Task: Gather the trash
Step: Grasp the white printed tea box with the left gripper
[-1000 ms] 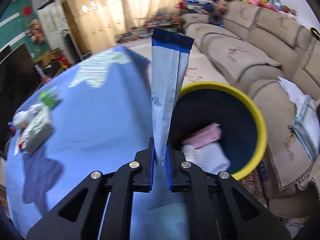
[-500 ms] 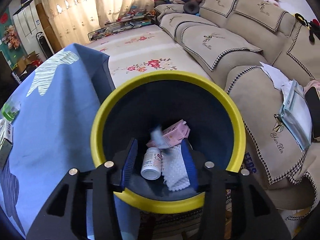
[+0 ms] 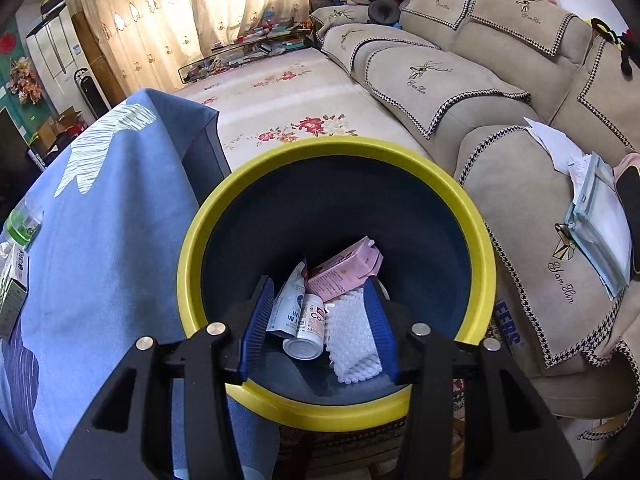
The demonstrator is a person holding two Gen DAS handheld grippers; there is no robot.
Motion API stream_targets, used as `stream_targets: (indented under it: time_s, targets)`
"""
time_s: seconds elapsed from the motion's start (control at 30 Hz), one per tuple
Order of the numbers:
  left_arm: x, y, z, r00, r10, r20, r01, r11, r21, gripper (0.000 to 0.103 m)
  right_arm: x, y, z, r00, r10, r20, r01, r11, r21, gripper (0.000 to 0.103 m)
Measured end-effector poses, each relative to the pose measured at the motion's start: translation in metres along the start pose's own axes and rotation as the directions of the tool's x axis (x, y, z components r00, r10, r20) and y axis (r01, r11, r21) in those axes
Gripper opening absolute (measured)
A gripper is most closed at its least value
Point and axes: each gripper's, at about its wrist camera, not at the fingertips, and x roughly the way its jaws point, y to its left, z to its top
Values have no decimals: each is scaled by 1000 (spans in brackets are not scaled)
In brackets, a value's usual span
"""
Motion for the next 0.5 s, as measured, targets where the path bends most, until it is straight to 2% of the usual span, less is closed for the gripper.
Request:
stream_targets:
  time_s: [0.1, 0.33, 0.5]
  targets:
    - [15, 5, 7, 999, -39, -7, 39, 999, 5, 98, 0, -1, 1, 1000, -5, 0, 5, 1000, 3, 45]
    - [42, 18, 19, 999, -44, -23, 44, 999, 25, 98, 1, -3, 4, 1000, -11, 1, 11, 1000, 6, 46]
    - [65, 28, 26, 996, -62, -71, 63, 998, 17, 98, 6, 0, 4, 1000, -11, -10, 11, 1000, 0, 46]
